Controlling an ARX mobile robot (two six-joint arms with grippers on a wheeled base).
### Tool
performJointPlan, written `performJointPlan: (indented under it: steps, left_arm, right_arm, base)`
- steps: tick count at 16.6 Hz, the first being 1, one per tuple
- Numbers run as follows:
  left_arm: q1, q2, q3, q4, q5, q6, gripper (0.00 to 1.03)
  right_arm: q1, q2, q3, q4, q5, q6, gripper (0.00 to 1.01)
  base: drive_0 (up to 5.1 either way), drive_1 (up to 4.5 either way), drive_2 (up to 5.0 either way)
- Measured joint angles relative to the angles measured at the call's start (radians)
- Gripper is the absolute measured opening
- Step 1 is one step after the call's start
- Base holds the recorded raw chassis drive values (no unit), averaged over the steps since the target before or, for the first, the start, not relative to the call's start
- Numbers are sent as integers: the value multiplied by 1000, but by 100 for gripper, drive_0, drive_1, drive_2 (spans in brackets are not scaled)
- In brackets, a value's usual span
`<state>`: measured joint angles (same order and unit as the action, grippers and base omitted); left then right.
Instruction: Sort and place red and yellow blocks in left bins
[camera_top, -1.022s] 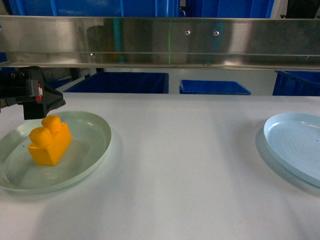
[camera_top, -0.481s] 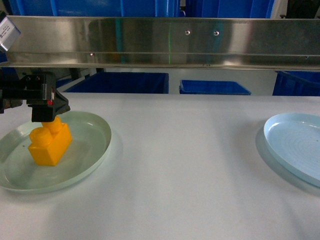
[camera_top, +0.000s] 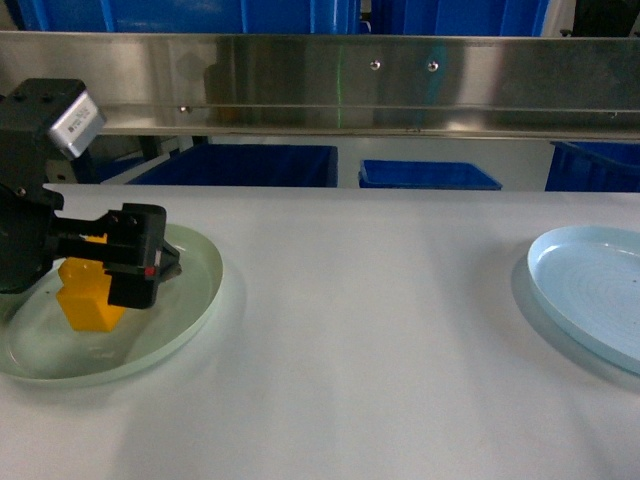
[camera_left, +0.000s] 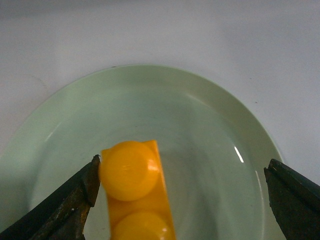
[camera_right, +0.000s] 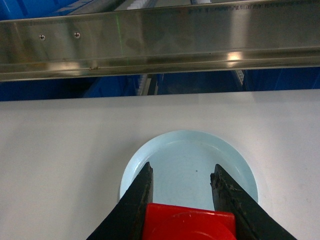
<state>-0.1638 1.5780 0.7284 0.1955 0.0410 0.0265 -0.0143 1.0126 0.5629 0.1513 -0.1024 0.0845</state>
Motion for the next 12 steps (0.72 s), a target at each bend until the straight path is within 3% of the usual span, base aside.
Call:
performJointPlan:
  steps: [2,7,12]
  left_arm:
    - [-12,21,-5,9,-8,1,98]
    - [31,56,-11,53,-49,24,98]
    - [35,90,-11,64,-49,49,97]
  right_arm:
    - [0,0,0,0,0,0,29]
    - [0,0,0,0,0,0,29]
    - [0,0,0,0,0,0,29]
  base:
    - [0,0,0]
    - [0,0,0]
    - [0,0,0]
